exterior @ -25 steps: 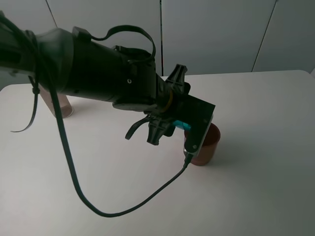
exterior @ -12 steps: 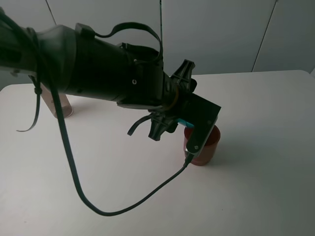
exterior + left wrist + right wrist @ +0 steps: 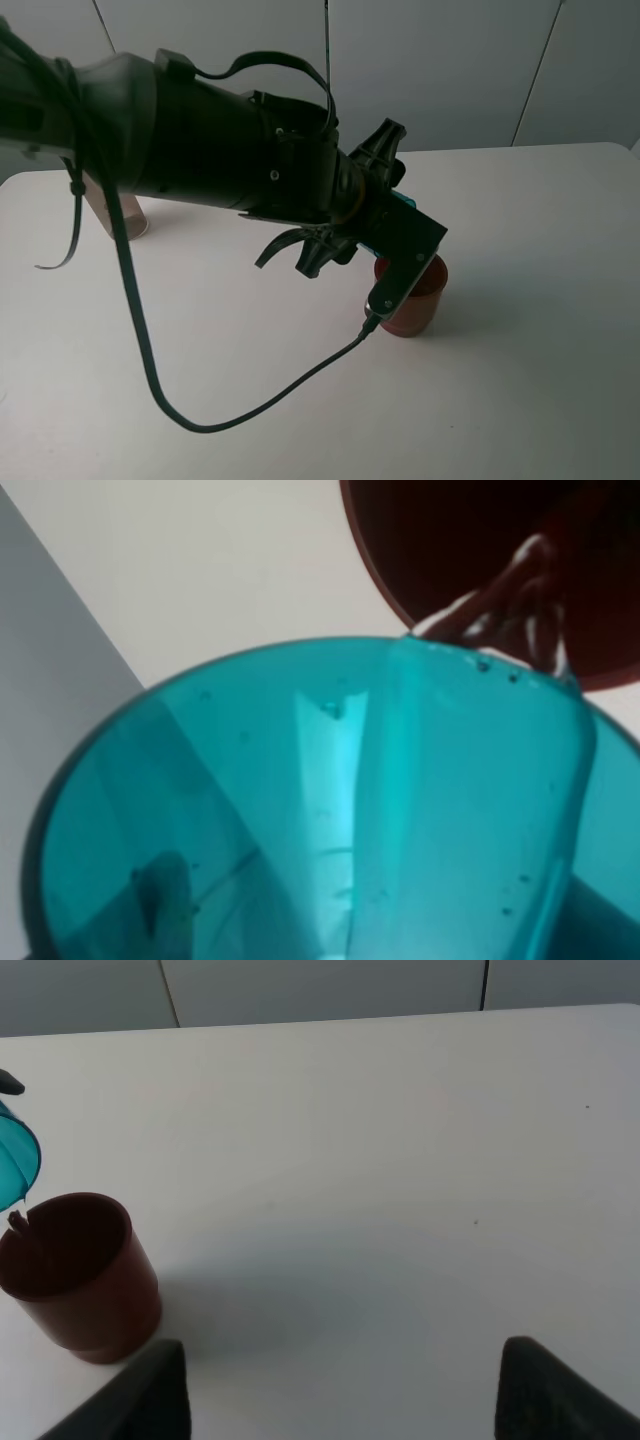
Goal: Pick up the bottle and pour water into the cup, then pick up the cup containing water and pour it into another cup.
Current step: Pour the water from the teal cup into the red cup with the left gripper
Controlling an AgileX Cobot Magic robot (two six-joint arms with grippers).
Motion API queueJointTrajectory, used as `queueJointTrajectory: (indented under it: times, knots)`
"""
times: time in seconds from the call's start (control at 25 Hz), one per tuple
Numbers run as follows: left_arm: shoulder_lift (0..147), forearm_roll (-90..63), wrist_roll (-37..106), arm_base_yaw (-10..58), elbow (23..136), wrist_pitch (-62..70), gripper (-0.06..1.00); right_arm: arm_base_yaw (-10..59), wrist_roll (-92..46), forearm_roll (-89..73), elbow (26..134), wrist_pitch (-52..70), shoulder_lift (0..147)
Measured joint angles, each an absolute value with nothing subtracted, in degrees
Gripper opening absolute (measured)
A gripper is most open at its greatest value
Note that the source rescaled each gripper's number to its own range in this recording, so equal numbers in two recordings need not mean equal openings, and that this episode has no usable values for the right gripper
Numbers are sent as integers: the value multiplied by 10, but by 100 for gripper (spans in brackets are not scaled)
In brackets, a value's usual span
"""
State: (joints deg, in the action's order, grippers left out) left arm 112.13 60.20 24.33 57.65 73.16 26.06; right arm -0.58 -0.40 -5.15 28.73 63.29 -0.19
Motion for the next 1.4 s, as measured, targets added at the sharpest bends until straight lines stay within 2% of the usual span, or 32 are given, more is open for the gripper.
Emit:
queueJointTrajectory:
  times: [1.4]
  knots:
    - [1121, 774, 240, 585, 732, 231, 1, -6, -4, -51, 287, 633, -2]
